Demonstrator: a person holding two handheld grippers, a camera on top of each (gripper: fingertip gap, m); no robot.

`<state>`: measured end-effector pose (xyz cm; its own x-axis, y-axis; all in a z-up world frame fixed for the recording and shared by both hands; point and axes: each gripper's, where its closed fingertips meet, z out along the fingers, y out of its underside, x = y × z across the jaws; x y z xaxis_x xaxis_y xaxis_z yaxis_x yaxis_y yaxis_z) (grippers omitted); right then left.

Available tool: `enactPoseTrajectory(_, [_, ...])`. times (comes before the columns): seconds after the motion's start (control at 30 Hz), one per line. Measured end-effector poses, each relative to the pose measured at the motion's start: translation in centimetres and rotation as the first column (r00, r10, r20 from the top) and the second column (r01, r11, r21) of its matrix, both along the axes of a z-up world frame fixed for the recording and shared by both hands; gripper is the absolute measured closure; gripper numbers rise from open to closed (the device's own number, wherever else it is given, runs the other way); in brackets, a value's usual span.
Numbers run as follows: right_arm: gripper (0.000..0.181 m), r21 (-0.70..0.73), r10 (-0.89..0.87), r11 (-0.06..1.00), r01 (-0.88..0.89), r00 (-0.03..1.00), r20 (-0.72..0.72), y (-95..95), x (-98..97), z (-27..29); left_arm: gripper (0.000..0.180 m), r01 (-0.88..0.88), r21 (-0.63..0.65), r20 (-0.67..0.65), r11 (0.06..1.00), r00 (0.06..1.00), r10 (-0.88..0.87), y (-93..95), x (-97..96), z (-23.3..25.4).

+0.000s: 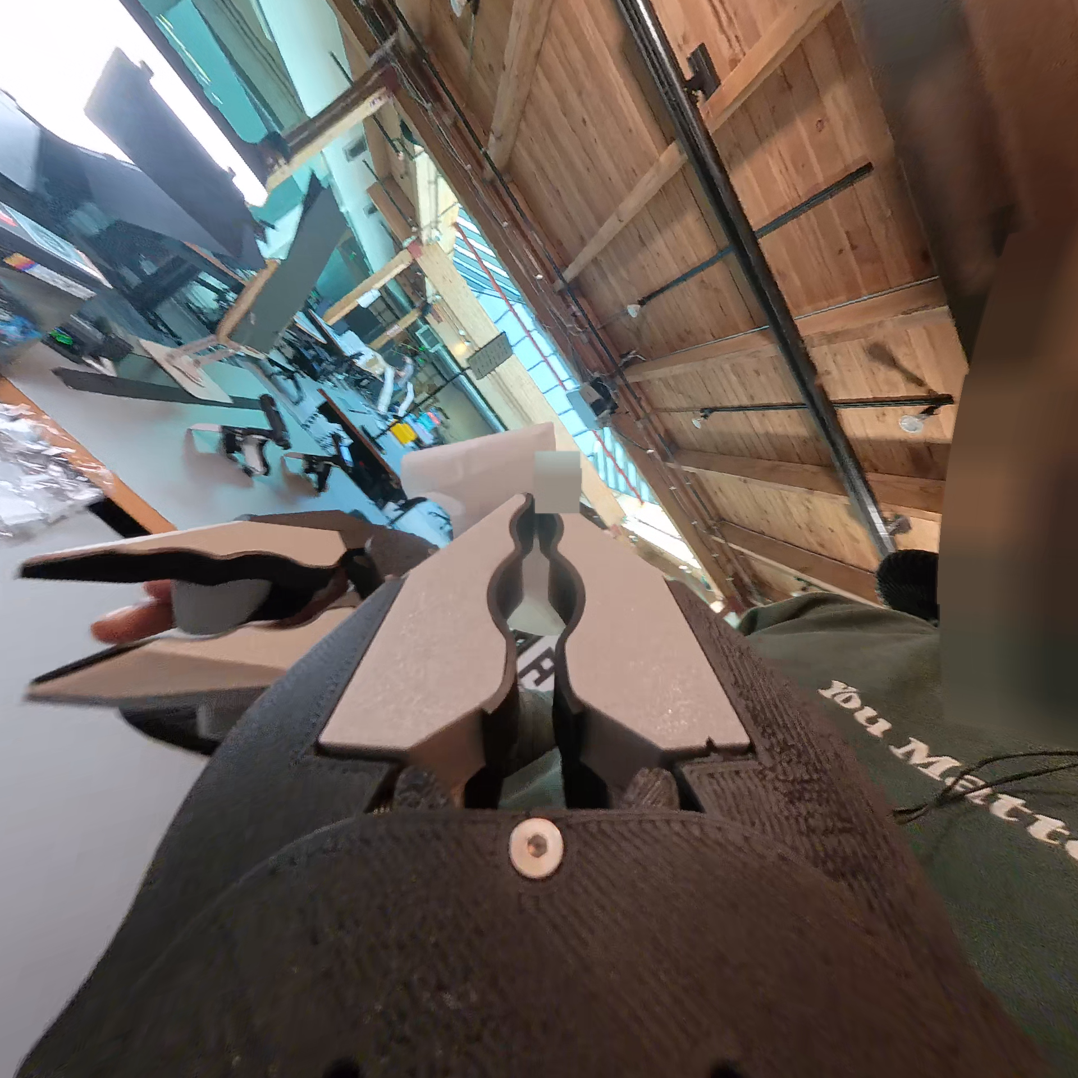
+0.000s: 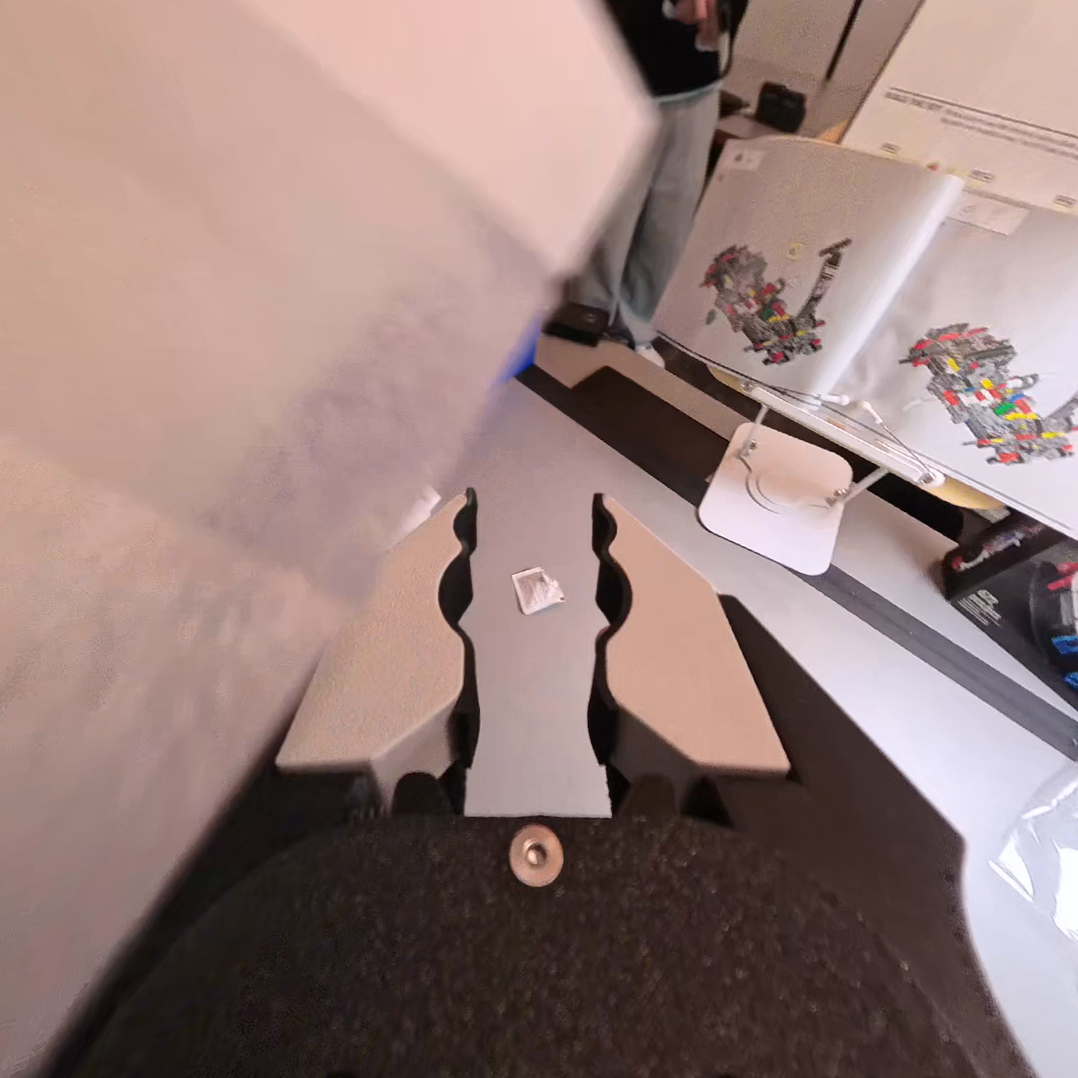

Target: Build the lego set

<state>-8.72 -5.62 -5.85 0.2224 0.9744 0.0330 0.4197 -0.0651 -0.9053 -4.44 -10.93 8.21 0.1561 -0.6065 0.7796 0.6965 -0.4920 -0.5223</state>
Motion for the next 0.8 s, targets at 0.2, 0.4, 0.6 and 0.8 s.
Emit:
enactPoseTrajectory(0.2, [0.143,-0.019,-0.189,0.982,0.189,0.982,0.020,4.0,2.2,-0.2,0.180,-0.182,-0.013,-0.198,0.983,0.964,0.175,0.2,-3.3,-2.0])
enactPoseTrajectory(0.4, [0.140,-0.022,-0.332,0.943,0.333,0.943,0.041,7.0,4.8,-0.9,0.180,-0.359,-0.017,-0.332,0.933,0.882,0.334,0.6,-6.7,-4.0])
enactPoseTrajectory(0.6, [0.136,-0.019,-0.396,0.917,0.399,0.915,0.073,8.6,7.0,-1.8,0.180,-0.489,-0.018,-0.434,0.872,0.790,0.434,0.9,-9.3,-6.0])
enactPoseTrajectory(0.8, [0.133,-0.017,-0.434,0.900,0.437,0.897,0.085,9.5,8.5,-2.4,0.180,-0.547,-0.028,-0.511,0.836,0.727,0.459,1.1,-10.4,-7.7])
